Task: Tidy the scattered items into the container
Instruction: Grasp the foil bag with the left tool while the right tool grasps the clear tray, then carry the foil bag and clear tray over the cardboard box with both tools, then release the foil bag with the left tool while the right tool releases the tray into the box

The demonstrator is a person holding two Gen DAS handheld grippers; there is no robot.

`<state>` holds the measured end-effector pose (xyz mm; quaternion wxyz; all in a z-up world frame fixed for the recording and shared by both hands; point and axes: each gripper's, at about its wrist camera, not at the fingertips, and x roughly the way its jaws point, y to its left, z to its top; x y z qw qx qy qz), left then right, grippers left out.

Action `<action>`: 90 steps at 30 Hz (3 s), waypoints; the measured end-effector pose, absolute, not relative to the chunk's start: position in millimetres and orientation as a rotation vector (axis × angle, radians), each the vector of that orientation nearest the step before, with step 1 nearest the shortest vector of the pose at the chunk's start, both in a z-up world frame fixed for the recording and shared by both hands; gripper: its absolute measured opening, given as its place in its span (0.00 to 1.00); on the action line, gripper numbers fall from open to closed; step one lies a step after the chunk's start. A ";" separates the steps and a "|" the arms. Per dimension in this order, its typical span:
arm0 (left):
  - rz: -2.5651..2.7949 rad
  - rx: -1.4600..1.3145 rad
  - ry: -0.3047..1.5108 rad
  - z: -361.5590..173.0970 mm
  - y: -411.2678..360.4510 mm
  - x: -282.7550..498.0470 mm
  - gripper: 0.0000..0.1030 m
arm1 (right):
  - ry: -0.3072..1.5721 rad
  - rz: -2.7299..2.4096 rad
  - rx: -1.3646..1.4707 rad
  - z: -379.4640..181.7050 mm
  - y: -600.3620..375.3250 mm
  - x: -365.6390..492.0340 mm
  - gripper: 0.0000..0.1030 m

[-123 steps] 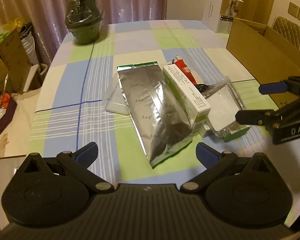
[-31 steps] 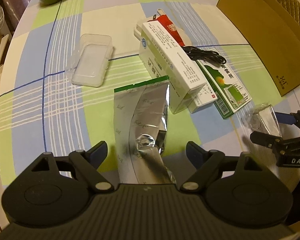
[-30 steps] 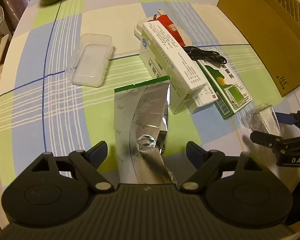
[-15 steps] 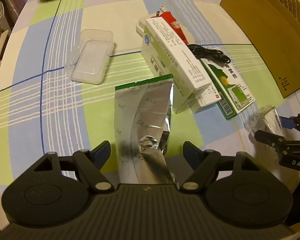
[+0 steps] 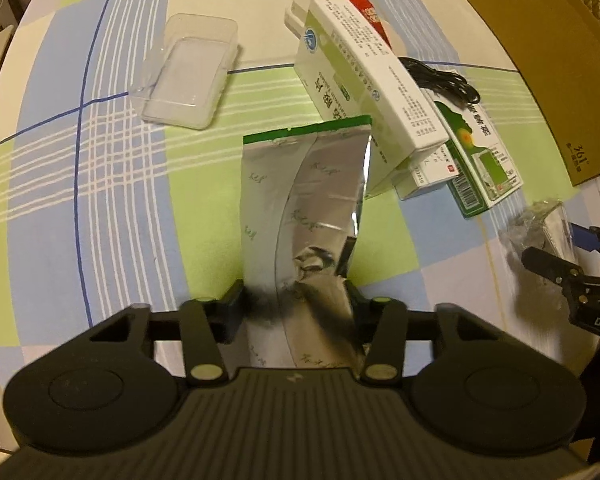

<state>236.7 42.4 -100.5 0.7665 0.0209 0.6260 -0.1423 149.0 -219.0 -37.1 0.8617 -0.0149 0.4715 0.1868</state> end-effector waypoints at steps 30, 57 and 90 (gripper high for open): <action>-0.346 0.058 1.261 -0.1 24.6 190.7 0.33 | 0.844 0.395 0.031 48.1 -247.2 117.7 0.63; -0.626 0.001 1.169 73.8 -221.7 252.7 0.33 | 0.663 0.178 0.020 134.7 -408.2 185.8 0.63; -0.492 -0.202 1.206 28.1 -293.9 346.7 0.45 | 0.719 0.116 0.027 95.6 -458.9 260.4 0.63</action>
